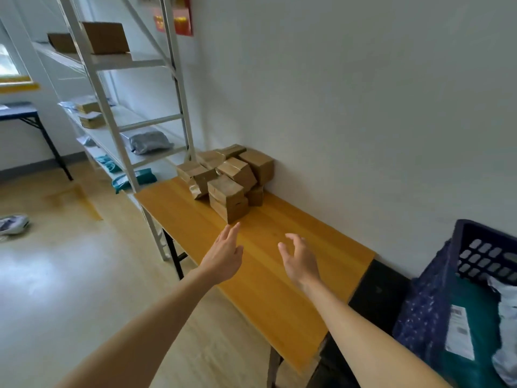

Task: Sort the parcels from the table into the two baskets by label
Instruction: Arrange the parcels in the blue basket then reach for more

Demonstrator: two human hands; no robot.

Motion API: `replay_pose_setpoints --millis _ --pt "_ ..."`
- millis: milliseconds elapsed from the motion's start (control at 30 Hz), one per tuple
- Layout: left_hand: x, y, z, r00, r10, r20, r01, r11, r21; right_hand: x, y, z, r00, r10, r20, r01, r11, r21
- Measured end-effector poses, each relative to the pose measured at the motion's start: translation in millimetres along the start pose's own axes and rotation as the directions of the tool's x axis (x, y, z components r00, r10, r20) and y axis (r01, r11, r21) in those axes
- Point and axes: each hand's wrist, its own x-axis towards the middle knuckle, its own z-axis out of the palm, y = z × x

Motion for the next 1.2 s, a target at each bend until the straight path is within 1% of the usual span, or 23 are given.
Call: replay_pose_setpoints --millis 200,300,433,633,800,900,967,1067,1200 --pt "61.0 -78.4 -42.0 0.998 -0.036 0.056 0.038 0.999 -0.032 47.9 -31.4 70.1 0.996 0.086 0.01 -0.086 0.996 0.002" --pt "92.5 -103.9 -53.9 0.994 -0.084 0.077 0.091 0.99 -0.105 70.7 -40.7 94.9 0.994 0.106 0.024 -0.106 0.994 0.002" --pt "134.2 -123.2 -57.2 0.988 -0.11 0.112 0.126 0.981 -0.15 104.0 -44.0 123.8 0.989 0.14 0.046 -0.14 0.99 -0.008" --pt "213.8 -153.5 -57.0 0.967 -0.192 0.166 0.217 0.964 -0.152 171.9 -37.8 166.0 0.98 0.18 0.083 -0.182 0.983 0.019" --pt "290.1 -154.2 -71.3 0.962 -0.231 0.146 0.257 0.945 -0.203 229.1 -35.6 193.3 0.97 0.194 0.144 -0.203 0.978 0.053" --pt "323.0 -153.3 -76.2 0.973 -0.183 0.142 0.209 0.958 -0.196 251.2 -36.8 204.6 0.953 0.183 0.24 -0.206 0.976 0.075" --pt "340.5 -156.7 -77.7 0.978 -0.133 0.16 0.16 0.973 -0.169 262.7 -39.9 210.6 0.941 0.206 0.268 -0.24 0.965 0.101" --pt "364.3 -167.5 -79.3 0.969 -0.119 0.217 0.157 0.973 -0.168 273.4 -45.5 218.1 0.936 0.248 0.249 -0.287 0.949 0.133" --pt "389.7 -180.9 -79.2 0.957 -0.095 0.274 0.147 0.973 -0.176 280.2 -54.8 228.9 0.942 0.266 0.207 -0.298 0.944 0.14"
